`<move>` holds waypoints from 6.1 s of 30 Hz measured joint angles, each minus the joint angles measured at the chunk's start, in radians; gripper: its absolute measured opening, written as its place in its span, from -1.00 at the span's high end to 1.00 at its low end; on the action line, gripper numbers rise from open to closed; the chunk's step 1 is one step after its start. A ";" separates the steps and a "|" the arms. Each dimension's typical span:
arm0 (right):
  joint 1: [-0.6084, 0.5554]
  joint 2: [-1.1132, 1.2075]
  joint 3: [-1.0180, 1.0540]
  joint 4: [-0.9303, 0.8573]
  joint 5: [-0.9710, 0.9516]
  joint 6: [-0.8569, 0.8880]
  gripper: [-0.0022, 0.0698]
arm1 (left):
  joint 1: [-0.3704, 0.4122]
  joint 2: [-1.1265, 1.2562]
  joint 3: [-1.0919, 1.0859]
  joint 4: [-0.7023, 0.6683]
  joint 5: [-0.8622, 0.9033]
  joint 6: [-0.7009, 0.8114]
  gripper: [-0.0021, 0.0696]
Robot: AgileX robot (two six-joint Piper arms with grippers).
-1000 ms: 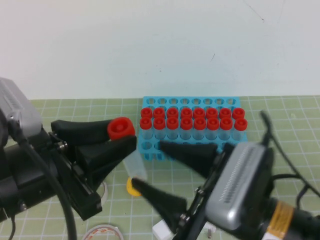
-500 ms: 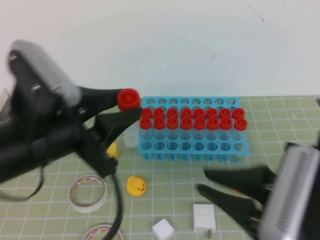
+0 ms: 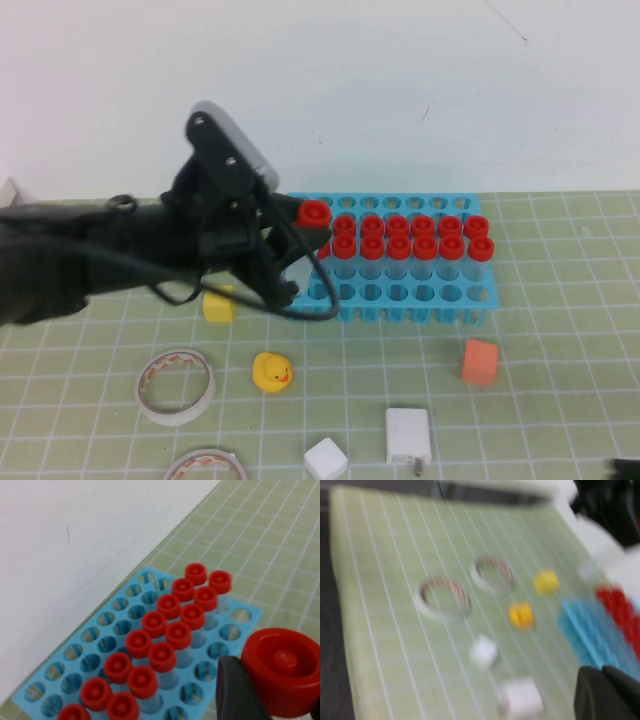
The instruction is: Place the test tubes
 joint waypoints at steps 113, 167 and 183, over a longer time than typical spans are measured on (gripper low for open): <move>0.000 -0.292 0.000 -0.537 0.540 0.651 0.94 | -0.148 0.383 0.033 1.648 -1.287 -2.177 0.20; -0.004 -0.292 0.000 -0.537 0.544 0.651 0.94 | -0.148 0.535 0.033 1.621 -1.441 -2.151 0.20; -0.004 -0.292 0.000 -0.537 0.544 0.651 0.94 | -0.148 0.526 0.033 1.672 -1.444 -2.152 -0.51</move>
